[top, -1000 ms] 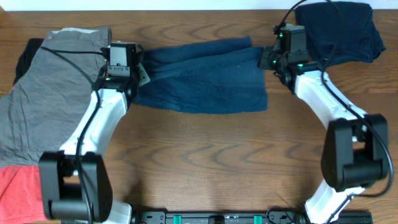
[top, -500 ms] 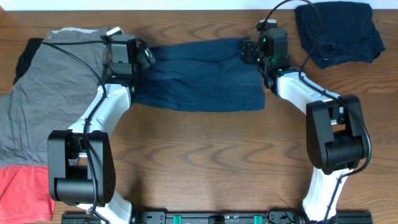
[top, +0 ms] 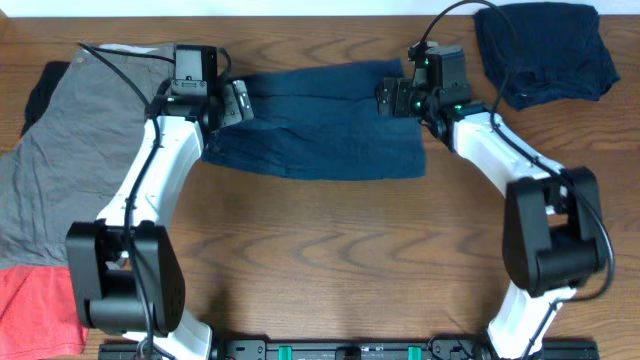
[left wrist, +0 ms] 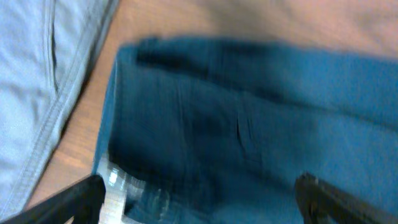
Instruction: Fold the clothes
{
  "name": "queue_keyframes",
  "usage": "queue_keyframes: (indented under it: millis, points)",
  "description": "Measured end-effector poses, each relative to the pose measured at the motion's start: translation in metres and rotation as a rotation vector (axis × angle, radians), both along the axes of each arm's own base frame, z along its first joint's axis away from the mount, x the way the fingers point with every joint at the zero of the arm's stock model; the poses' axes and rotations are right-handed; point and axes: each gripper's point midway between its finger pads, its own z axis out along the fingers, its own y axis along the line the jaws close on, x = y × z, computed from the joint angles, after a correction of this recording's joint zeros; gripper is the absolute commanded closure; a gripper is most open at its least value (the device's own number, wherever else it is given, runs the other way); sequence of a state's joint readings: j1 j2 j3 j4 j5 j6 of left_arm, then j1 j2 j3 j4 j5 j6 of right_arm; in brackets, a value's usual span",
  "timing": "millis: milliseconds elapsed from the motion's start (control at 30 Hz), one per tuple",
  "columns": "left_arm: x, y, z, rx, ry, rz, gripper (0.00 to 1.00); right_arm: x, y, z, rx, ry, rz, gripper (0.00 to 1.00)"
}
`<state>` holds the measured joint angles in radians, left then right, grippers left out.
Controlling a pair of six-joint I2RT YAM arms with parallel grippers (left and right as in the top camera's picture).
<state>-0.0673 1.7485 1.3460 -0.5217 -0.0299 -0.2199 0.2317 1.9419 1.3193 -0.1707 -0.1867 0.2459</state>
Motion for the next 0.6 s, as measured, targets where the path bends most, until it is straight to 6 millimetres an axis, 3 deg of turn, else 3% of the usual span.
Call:
queue_keyframes:
  millis: [100, 200, 400, 500, 600]
  points:
    - [-0.019, -0.003, 0.013, 0.004, 0.037, -0.049, 0.01, -0.025, 0.005, 0.007, -0.028, 0.07, 0.06, 0.34]
    - [-0.032, -0.004, 0.02, 0.012, 0.067, -0.083, 0.06, -0.048, 0.014, -0.006, -0.068, 0.153, 0.124, 0.56]
    - [-0.041, -0.022, 0.011, 0.011, 0.116, -0.21, 0.21, -0.067, 0.029, -0.045, -0.111, 0.251, 0.209, 0.8]
    - [-0.043, -0.042, 0.002, 0.016, 0.141, -0.296, 0.34, -0.07, 0.028, -0.061, -0.122, 0.285, 0.216, 0.9]
    - [-0.046, -0.061, -0.014, 0.023, 0.182, -0.372, 0.57, -0.071, 0.028, -0.069, -0.13, 0.299, 0.22, 0.98]
